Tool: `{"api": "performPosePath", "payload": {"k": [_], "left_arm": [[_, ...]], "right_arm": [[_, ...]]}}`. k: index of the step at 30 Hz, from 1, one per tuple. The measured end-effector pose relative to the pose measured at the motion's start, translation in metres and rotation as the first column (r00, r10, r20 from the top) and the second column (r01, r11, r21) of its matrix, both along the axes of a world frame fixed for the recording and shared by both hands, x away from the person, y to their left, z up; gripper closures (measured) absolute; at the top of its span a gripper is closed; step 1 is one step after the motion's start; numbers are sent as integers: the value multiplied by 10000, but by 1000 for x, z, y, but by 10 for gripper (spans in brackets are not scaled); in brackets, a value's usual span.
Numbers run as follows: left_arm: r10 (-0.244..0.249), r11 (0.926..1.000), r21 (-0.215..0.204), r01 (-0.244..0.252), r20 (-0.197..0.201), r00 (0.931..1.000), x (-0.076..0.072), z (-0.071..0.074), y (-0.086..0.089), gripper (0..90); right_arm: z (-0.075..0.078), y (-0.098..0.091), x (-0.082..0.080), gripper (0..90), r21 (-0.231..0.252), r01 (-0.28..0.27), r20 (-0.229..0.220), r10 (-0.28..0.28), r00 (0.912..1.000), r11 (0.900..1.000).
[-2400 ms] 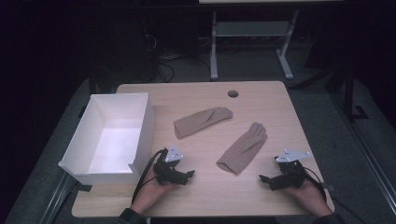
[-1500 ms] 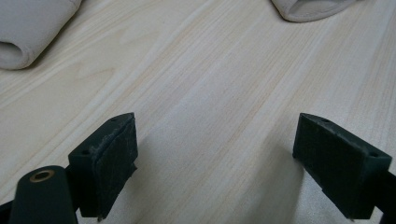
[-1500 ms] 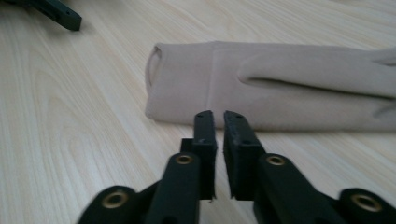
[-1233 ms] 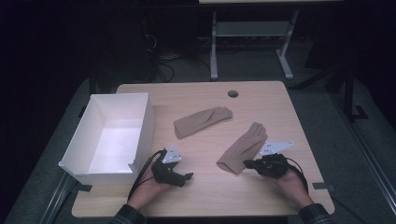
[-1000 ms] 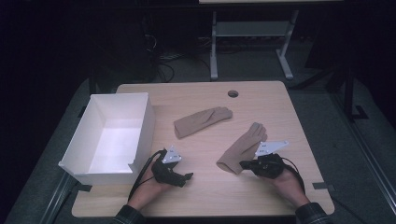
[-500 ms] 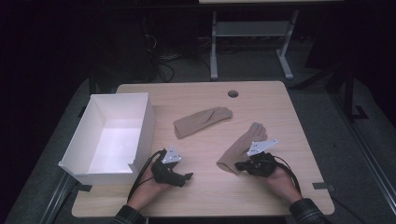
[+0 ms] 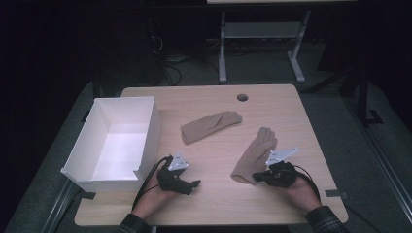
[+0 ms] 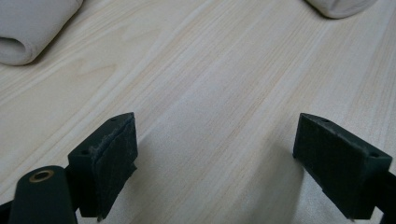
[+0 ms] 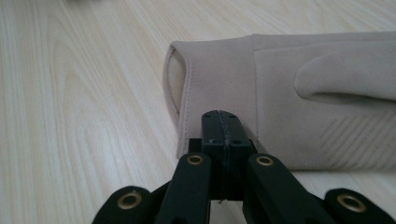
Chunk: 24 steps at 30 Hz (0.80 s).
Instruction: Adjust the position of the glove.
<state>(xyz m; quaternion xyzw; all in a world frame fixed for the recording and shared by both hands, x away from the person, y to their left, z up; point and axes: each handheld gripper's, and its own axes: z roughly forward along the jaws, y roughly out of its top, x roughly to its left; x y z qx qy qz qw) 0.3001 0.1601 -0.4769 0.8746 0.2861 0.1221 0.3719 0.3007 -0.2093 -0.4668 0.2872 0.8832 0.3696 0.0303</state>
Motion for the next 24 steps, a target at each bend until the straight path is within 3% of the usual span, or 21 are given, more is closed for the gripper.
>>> {"api": "performPosePath", "payload": {"k": [12, 19, 24], "left_arm": [[43, 10000, -69, -43, 11, 10000, -1, 0, 0, 132], [49, 10000, -79, -49, 2, 10000, -1, 0, 0, 132], [2, 10000, -40, -2, 63, 10000, -1, 0, 1, 131]], "right_arm": [[4, -22, -13, 897, -488, 282, -30, -284, 9996, 9984], [5, -44, -19, 896, -595, 800, -154, -811, 9966, 9950], [7, -63, -20, 896, -837, 1320, -8, -1326, 9912, 9877]]}}
